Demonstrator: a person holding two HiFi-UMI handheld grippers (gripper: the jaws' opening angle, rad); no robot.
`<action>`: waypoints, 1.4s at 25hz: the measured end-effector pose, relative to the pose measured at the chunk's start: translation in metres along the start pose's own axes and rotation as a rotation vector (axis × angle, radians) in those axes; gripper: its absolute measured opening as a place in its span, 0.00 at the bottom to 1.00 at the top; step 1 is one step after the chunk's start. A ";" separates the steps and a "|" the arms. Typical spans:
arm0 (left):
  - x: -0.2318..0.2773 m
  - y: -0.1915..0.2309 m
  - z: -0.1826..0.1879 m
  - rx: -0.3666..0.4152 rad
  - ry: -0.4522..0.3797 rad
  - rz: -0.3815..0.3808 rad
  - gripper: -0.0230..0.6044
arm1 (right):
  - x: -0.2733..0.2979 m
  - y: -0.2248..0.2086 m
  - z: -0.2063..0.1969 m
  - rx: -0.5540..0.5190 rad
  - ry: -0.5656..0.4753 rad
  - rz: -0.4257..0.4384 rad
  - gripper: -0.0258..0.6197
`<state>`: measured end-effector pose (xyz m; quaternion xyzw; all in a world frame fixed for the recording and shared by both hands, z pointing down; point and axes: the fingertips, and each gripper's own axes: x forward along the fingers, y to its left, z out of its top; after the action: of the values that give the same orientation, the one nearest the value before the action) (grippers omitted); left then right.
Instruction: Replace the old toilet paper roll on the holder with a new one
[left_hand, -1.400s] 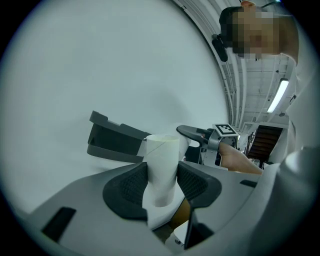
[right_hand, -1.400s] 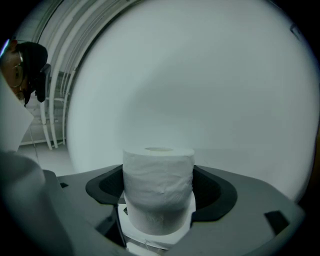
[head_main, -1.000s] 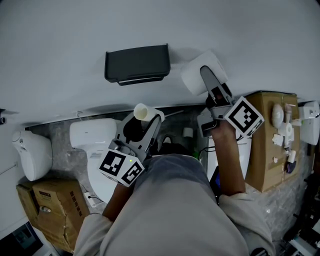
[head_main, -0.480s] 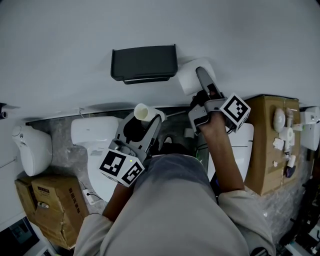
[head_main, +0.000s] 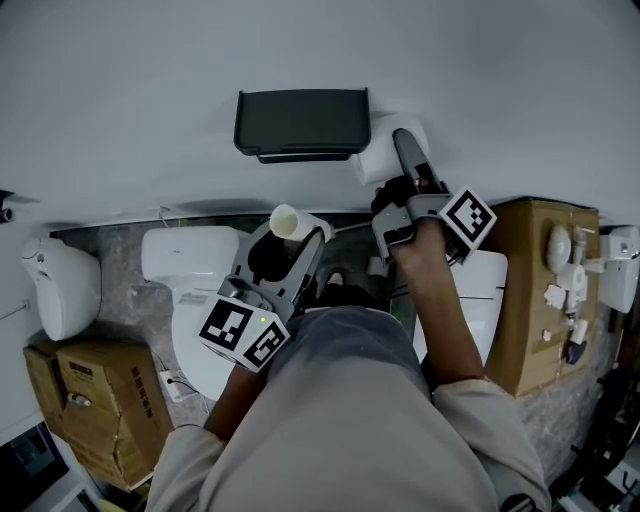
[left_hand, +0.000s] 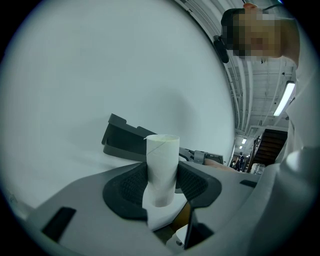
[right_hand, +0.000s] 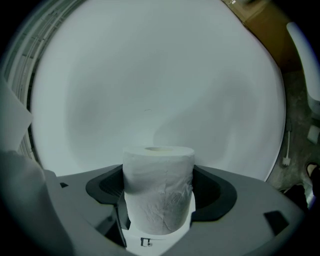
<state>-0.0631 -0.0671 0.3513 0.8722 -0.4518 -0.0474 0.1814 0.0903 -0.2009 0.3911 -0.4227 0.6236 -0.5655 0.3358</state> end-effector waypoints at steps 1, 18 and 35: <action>0.000 0.000 0.000 0.000 -0.001 0.001 0.32 | 0.000 -0.001 -0.002 0.006 -0.001 -0.002 0.66; 0.009 -0.002 -0.004 -0.016 -0.002 0.020 0.32 | 0.001 -0.005 -0.028 0.107 -0.023 0.064 0.66; -0.025 0.025 0.009 -0.036 -0.041 0.061 0.32 | 0.003 0.008 -0.093 -0.018 0.114 0.108 0.66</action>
<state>-0.0995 -0.0623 0.3503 0.8535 -0.4808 -0.0678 0.1892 0.0042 -0.1640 0.3960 -0.3584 0.6685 -0.5643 0.3259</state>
